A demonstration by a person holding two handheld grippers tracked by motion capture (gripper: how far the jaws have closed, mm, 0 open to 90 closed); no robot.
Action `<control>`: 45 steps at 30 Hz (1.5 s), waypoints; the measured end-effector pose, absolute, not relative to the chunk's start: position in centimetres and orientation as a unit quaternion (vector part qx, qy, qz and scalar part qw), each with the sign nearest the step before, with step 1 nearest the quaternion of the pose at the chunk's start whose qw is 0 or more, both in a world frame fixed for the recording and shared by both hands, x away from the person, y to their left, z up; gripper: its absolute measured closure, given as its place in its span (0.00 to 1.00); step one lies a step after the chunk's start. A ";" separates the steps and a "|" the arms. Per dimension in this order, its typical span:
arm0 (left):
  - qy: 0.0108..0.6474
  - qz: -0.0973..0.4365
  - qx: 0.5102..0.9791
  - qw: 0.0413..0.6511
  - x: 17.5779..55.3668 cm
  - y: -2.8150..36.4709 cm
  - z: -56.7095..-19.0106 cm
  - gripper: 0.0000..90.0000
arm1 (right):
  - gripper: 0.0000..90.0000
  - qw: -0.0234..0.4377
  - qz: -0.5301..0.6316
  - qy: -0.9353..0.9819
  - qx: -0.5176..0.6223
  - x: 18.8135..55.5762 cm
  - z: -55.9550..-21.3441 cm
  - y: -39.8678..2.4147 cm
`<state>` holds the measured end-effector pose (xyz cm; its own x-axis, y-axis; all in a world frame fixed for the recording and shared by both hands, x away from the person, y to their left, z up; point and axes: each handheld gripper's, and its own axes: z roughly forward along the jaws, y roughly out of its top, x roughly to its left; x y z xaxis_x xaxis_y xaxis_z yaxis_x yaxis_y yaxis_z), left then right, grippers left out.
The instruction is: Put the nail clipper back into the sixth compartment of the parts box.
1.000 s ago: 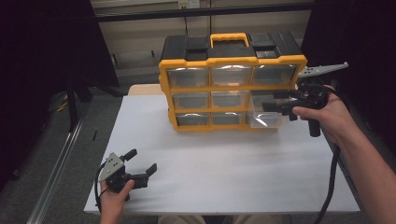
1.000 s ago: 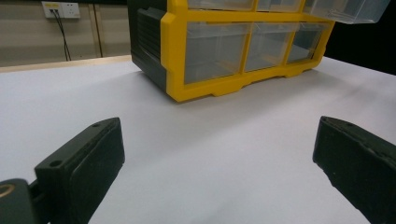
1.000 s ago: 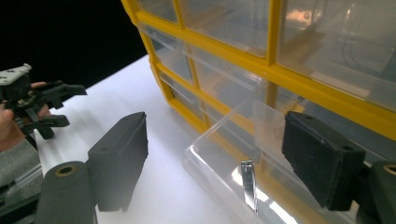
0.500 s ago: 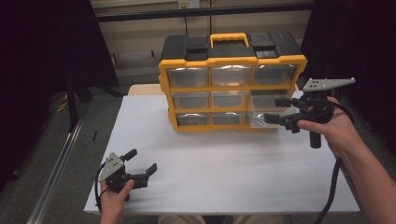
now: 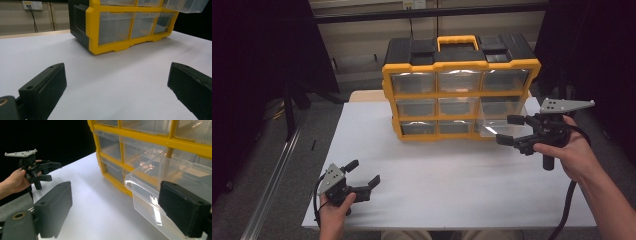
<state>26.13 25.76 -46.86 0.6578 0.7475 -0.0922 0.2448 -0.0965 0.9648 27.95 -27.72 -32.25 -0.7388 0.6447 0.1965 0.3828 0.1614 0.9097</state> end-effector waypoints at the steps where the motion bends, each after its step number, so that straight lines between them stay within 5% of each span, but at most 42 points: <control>1: 0.351 0.218 0.707 0.574 26.1 25.8 -46.9 0.02 | 0.13 0.120 0.552 0.751 0.341 27.8 -32.4 -27.8; 45: 0.350 0.219 0.708 0.573 26.1 25.6 -46.8 0.02 | 0.08 0.127 0.563 0.744 0.336 24.9 -40.3 -29.1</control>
<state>26.07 25.65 -46.85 0.6597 0.7460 -0.0910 0.2455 -0.0994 0.9643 24.89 -29.05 -40.25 -0.7415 0.6438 0.1887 0.3568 0.1404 0.9236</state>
